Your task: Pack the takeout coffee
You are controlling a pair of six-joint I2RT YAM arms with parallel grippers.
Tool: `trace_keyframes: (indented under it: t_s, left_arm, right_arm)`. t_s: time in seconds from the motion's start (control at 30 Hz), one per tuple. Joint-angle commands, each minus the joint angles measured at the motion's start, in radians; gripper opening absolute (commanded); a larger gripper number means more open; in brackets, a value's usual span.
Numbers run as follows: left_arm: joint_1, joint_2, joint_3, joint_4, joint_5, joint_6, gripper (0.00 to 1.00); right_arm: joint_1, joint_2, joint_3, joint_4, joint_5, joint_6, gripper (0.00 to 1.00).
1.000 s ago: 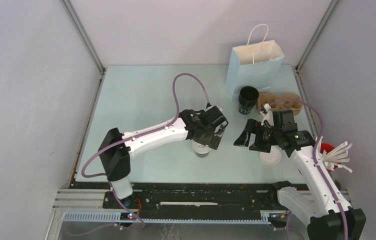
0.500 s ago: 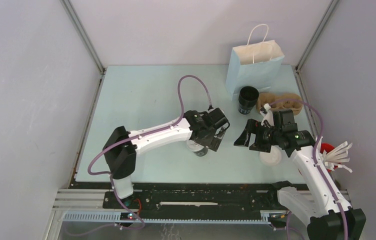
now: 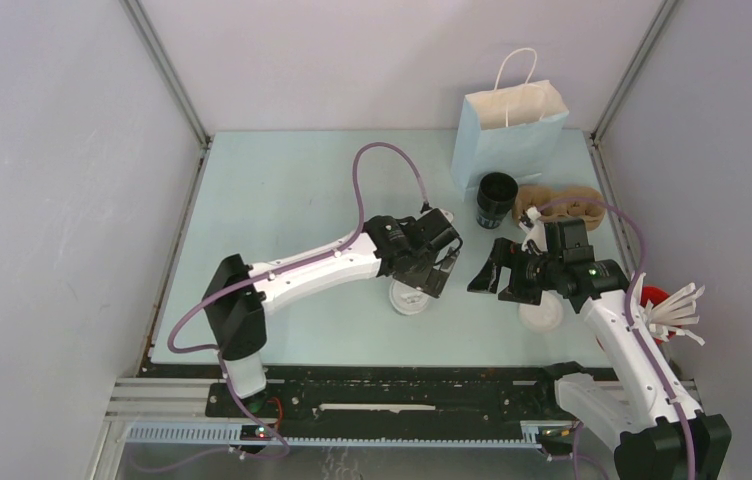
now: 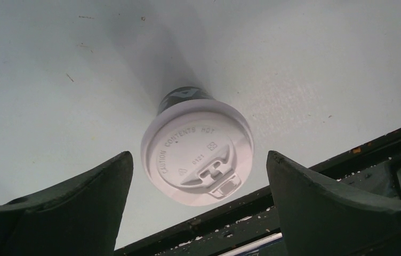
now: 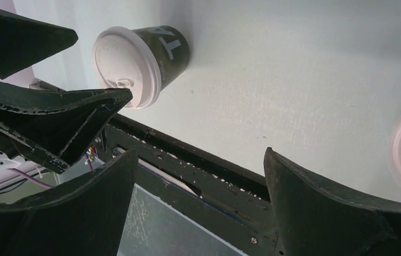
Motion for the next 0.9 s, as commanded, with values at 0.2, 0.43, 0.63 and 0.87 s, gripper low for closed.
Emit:
trace_keyframes:
  t_s: [0.2, 0.43, 0.63, 0.87]
  left_arm:
    - [0.006, 0.003, 0.019, -0.009, 0.016, 0.02, 1.0]
    - [0.008, -0.019, -0.005, -0.009, -0.015, 0.024, 1.0]
    - [0.024, -0.023, -0.05, -0.005, -0.005, 0.016, 1.0]
    - [0.036, -0.015, -0.054, -0.005, -0.018, 0.022, 1.0]
  right_arm:
    - [-0.004, -0.014, 0.016, 0.008, -0.005, -0.015, 0.96]
    - [-0.004, -0.014, 0.015, 0.009, -0.008, -0.018, 0.96]
    - [-0.003, -0.014, 0.016, 0.009, -0.011, -0.019, 0.96]
    - [-0.003, -0.018, 0.014, 0.009, -0.012, -0.019, 0.96]
